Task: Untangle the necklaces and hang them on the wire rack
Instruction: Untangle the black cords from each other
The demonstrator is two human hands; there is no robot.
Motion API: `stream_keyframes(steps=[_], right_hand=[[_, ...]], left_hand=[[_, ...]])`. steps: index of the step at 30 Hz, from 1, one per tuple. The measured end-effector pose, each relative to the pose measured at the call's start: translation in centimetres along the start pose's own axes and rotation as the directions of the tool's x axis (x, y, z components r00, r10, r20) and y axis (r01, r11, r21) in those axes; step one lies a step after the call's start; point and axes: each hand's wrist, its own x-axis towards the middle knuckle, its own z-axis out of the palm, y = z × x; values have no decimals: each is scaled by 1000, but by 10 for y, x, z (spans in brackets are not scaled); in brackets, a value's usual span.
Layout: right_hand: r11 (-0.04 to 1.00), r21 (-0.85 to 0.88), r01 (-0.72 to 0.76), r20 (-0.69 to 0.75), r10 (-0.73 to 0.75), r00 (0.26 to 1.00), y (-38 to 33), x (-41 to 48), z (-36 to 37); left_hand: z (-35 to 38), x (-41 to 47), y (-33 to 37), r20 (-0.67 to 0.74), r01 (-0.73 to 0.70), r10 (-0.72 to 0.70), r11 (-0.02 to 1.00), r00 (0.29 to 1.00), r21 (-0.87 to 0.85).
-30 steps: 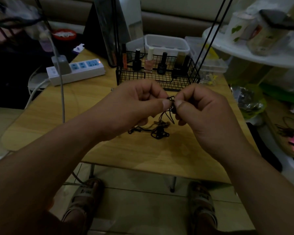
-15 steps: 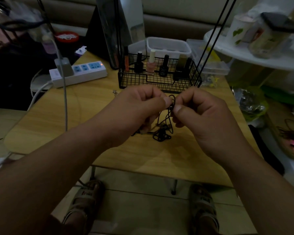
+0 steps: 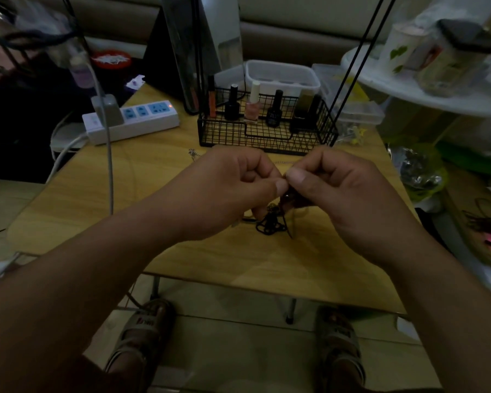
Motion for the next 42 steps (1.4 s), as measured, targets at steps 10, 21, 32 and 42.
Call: stream_keyframes(steps=[10,21,32,42], right_hand=[[975,149,-164,-24,169,985,-3,-1,5],[983,107,-152,-61,159,985,-3,-1,5],[998,41,-50,7,50,999,1,-6,1],[996,-72,45,-114,-53,992,1,-4,4]], left_hand=[[-4,-1,1,19,-11,11,1000,1000,-10],[-5,-1,-1,23,4,-3,999,1000,-42],[-3,1,-1,0,45,-45,993,999,-108],[-1,1,1,4,59,-59,995,998,-80]])
